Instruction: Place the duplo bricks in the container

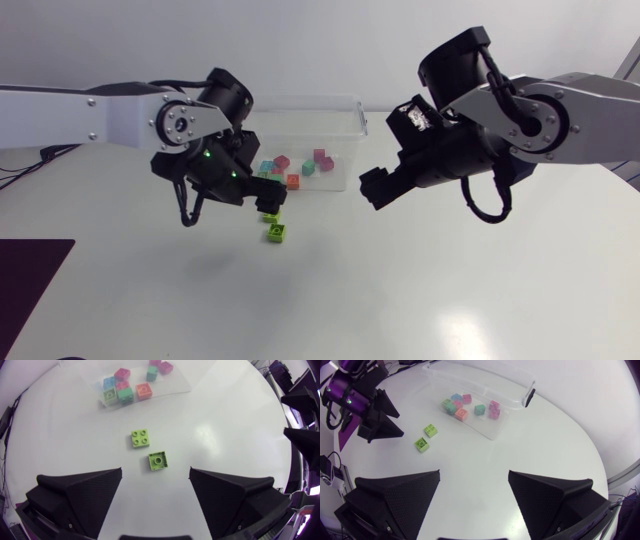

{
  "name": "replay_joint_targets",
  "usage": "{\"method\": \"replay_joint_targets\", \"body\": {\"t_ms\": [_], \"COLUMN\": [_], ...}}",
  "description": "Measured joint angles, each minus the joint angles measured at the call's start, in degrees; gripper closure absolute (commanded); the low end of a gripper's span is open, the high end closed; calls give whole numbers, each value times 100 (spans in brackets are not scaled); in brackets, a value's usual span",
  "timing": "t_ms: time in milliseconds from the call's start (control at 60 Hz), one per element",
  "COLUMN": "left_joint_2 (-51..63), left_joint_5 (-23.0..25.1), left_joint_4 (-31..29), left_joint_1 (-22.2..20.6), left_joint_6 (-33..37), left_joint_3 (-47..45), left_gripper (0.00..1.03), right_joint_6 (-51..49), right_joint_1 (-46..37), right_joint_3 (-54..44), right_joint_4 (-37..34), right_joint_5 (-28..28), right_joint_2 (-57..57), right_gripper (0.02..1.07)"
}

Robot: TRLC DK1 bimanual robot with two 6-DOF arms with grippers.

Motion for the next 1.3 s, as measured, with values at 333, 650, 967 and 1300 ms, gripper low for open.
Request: {"method": "replay_joint_targets", "body": {"t_ms": [333,650,967,1300], "left_joint_2": [1443,1921,1888,-203], "left_joint_5": [157,157,125,-372], "left_joint_4": [11,101,96,-544], "left_joint_1": [-107,-275,-304,-439], "left_joint_6": [-448,-629,-629,-463], "left_joint_3": [339,728,713,1368], "left_gripper": [9,66,82,82], "right_joint_6": [0,-4,-66,-63], "right_joint_1": [-9,-122,-170,-168], "right_joint_3": [-205,-437,-568,-664], "right_joint_4": [13,105,153,157], "right_joint_5": [-24,-140,-173,-173], "right_joint_2": [-79,-90,-219,-304], "right_gripper": [8,8,8,8]}}
